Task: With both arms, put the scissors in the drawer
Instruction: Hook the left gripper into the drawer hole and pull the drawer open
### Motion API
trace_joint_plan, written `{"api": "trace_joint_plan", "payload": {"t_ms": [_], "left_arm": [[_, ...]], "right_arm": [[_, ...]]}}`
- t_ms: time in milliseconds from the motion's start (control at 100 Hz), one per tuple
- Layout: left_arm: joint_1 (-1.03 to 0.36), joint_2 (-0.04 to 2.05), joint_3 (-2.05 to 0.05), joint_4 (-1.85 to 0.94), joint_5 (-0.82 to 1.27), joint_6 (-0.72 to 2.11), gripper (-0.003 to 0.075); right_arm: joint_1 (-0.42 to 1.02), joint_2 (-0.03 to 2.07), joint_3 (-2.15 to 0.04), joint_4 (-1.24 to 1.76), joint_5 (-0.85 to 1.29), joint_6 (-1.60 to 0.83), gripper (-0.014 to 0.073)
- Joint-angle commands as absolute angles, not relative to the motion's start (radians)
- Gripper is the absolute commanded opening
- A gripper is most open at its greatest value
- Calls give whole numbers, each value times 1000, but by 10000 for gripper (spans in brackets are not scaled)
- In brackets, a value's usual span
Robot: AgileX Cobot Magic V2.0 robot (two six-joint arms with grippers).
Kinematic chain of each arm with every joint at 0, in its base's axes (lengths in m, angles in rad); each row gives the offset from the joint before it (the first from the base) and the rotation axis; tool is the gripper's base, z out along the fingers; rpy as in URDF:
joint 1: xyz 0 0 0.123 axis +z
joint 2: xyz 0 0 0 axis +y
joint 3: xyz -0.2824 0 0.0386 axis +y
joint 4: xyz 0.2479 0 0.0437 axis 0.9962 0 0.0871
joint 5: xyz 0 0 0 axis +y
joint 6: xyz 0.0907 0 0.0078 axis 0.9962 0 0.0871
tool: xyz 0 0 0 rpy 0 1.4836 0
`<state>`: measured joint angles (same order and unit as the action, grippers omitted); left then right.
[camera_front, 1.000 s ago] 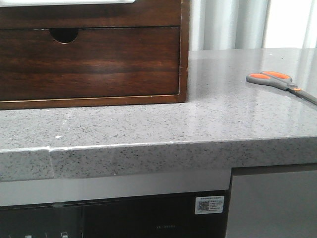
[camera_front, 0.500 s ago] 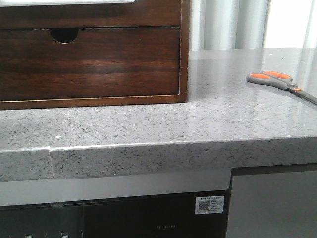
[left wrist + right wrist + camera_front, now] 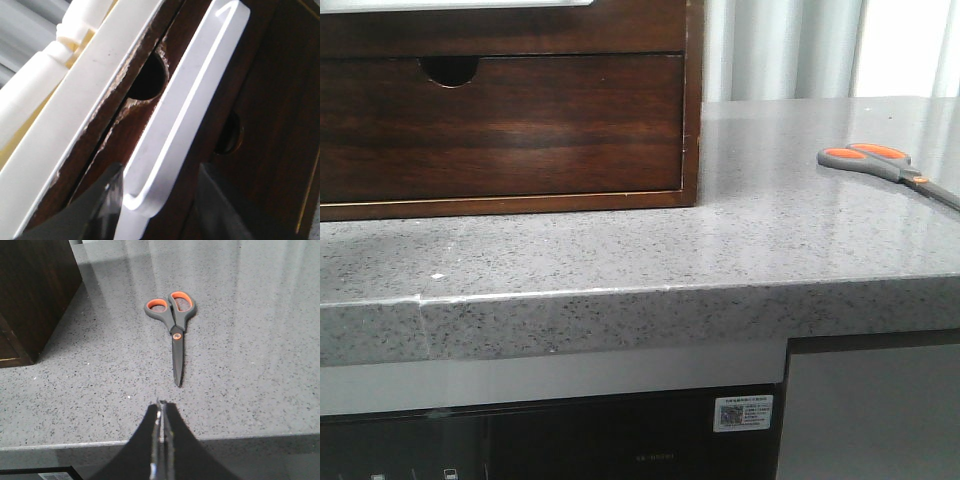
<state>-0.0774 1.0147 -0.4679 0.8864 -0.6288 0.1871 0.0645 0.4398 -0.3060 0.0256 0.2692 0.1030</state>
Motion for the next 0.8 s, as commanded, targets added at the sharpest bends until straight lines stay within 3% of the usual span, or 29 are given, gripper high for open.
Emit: {"api": "trace_joint_plan", "payload": {"t_ms": [0, 690, 790], "left_arm": [[-84, 1021, -521, 896, -695, 211, 315], [-84, 1122, -607, 1000, -670, 260, 314], [-84, 1130, -607, 1000, -670, 260, 272]], "right_arm": [[69, 453, -341, 25, 199, 99, -46], [69, 453, -341, 25, 199, 99, -46], [69, 453, -341, 25, 199, 99, -46]]}}
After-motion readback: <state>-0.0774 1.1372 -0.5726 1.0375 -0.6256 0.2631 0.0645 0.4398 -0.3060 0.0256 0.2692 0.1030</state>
